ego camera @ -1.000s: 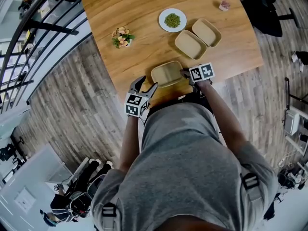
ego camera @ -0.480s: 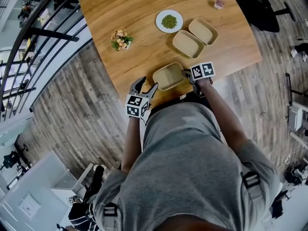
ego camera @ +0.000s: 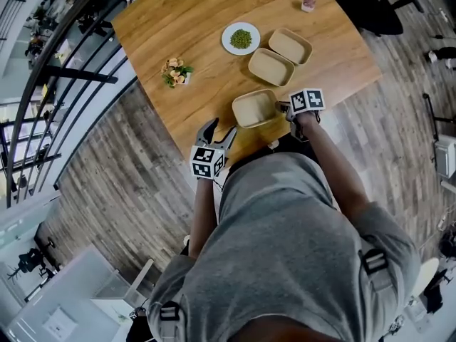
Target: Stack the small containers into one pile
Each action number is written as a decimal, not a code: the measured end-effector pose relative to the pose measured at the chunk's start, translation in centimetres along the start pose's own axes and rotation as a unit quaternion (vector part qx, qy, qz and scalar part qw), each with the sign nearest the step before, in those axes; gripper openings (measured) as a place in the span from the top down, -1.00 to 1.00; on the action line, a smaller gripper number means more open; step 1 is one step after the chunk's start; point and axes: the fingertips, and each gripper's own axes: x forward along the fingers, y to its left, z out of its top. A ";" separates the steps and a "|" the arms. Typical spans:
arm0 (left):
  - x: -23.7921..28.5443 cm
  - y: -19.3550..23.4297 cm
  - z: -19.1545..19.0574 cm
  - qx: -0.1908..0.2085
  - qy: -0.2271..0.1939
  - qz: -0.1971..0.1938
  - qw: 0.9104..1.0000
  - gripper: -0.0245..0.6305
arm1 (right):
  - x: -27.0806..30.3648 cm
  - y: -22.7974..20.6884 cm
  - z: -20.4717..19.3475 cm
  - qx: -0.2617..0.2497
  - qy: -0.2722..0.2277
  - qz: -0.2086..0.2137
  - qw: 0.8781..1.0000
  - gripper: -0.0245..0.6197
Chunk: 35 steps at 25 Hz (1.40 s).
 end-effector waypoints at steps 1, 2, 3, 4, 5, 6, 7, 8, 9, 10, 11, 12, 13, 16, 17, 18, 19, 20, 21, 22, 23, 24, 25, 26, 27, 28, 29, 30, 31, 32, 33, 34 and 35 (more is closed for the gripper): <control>0.0 -0.1 0.1 0.001 -0.002 -0.001 1.000 0.10 | -0.4 0.0 0.2 0.010 -0.004 0.001 1.000 0.84; 0.0 -0.1 0.1 0.001 -0.003 -0.002 1.000 0.10 | -0.8 -0.1 0.4 0.018 -0.009 0.000 1.000 0.84; -0.1 -0.2 0.1 0.001 -0.004 -0.003 1.000 0.10 | -1.2 -0.2 0.7 0.025 -0.014 -0.002 1.000 0.84; -0.2 -0.3 0.1 0.000 -0.004 -0.004 1.000 0.10 | -1.6 -0.3 1.0 0.029 -0.020 -0.005 0.999 0.84; -0.3 -0.4 0.0 0.000 -0.004 -0.005 1.000 0.10 | -2.0 -0.4 1.2 0.032 -0.026 -0.008 0.999 0.84; -0.3 -0.5 -0.1 0.000 -0.003 -0.006 1.000 0.10 | -2.4 -0.4 1.5 0.035 -0.033 -0.011 0.999 0.84; -0.4 -0.6 -0.1 0.001 -0.002 -0.007 1.000 0.10 | -2.8 -0.4 1.8 0.037 -0.040 -0.013 0.998 0.84; -0.5 -0.7 -0.2 0.001 -0.001 -0.008 1.000 0.10 | -3.2 -0.4 2.1 0.040 -0.048 -0.013 0.998 0.84; -0.6 -0.8 -0.2 0.002 0.000 -0.010 1.000 0.10 | -3.6 -0.3 2.4 0.043 -0.055 -0.013 0.997 0.84; -0.6 -0.9 -0.3 0.003 0.000 -0.012 1.000 0.10 | -3.9 -0.3 2.6 0.047 -0.062 -0.012 0.997 0.84; -0.6 -1.0 -0.4 0.003 0.001 -0.013 1.000 0.10 | -4.1 -0.3 2.9 0.052 -0.068 -0.012 0.996 0.84; -0.7 -1.1 -0.6 0.004 0.002 -0.015 1.000 0.10 | -4.4 -0.4 3.1 0.058 -0.074 -0.014 0.995 0.84; -0.7 -1.2 -0.6 0.004 0.004 -0.015 1.000 0.10 | -4.6 -0.5 3.3 0.065 -0.080 -0.016 0.995 0.84; -0.8 -1.4 -0.6 0.005 0.004 -0.016 1.000 0.10 | -5.3 -0.9 4.2 0.086 -0.100 -0.022 0.991 0.84; -0.8 -1.5 -0.6 0.007 0.004 -0.017 1.000 0.10 | -5.4 -1.0 4.4 0.094 -0.107 -0.023 0.990 0.84; -0.8 -1.5 -0.5 0.009 0.003 -0.017 1.000 0.10 | -5.6 -1.0 4.7 0.100 -0.113 -0.023 0.988 0.84; -0.8 -1.5 -0.5 0.010 0.003 -0.018 1.000 0.10 | -5.8 -1.0 4.9 0.104 -0.118 -0.024 0.987 0.84; -0.7 -1.6 -0.5 0.012 0.003 -0.018 1.000 0.10 | -5.9 -1.0 5.2 0.108 -0.124 -0.025 0.986 0.84; -0.7 -1.6 -0.5 0.013 0.003 -0.018 1.000 0.10 | -6.1 -1.0 5.4 0.109 -0.129 -0.026 0.985 0.84; -0.7 -1.6 -0.5 0.014 0.003 -0.018 1.000 0.10 | -6.3 -1.0 5.8 0.110 -0.135 -0.028 0.984 0.84; -0.7 -1.6 -0.4 0.015 0.003 -0.018 1.000 0.10 | -6.4 -1.0 6.2 0.111 -0.141 -0.030 0.983 0.84; -0.7 -1.5 -0.3 0.016 0.002 -0.019 1.000 0.10 | -6.5 -1.0 6.6 0.113 -0.147 -0.033 0.982 0.84; -0.7 -1.5 -0.1 0.016 0.002 -0.019 1.000 0.10 | -6.6 -1.1 7.0 0.116 -0.152 -0.034 0.981 0.84; -0.8 -1.5 0.0 0.017 0.001 -0.019 1.000 0.10 | -6.7 -1.1 7.4 0.120 -0.157 -0.036 0.980 0.84; -0.8 -1.5 0.0 0.017 0.001 -0.019 1.000 0.10 | -6.8 -1.3 7.8 0.125 -0.163 -0.038 0.978 0.84; -0.8 -1.5 0.1 0.016 0.001 -0.019 1.000 0.10 | -7.0 -1.5 8.2 0.132 -0.170 -0.041 0.976 0.84; -0.7 -1.5 0.1 0.016 0.001 -0.019 1.000 0.10 | -7.1 -1.8 8.6 0.140 -0.177 -0.044 0.973 0.84; -0.7 -1.5 0.1 0.015 0.001 -0.019 1.000 0.10 | -7.2 -2.2 8.9 0.149 -0.185 -0.046 0.970 0.84; -0.6 -1.5 0.1 0.013 0.001 -0.019 1.000 0.10 | -7.3 -2.4 9.2 0.160 -0.193 -0.048 0.967 0.84; -0.6 -1.4 0.1 0.012 0.000 -0.020 1.000 0.10 | -7.4 -2.6 9.5 0.170 -0.201 -0.048 0.964 0.84; -0.7 -1.4 0.2 0.010 -0.001 -0.020 1.000 0.10 | -7.5 -2.7 9.7 0.179 -0.207 -0.049 0.961 0.84; -0.6 -1.3 0.3 0.010 -0.001 -0.020 1.000 0.10 | -7.5 -2.7 9.9 0.187 -0.214 -0.051 0.958 0.84; -0.6 -1.3 0.4 0.010 -0.002 -0.020 1.000 0.10 | -7.5 -2.8 10.0 0.195 -0.219 -0.053 0.955 0.84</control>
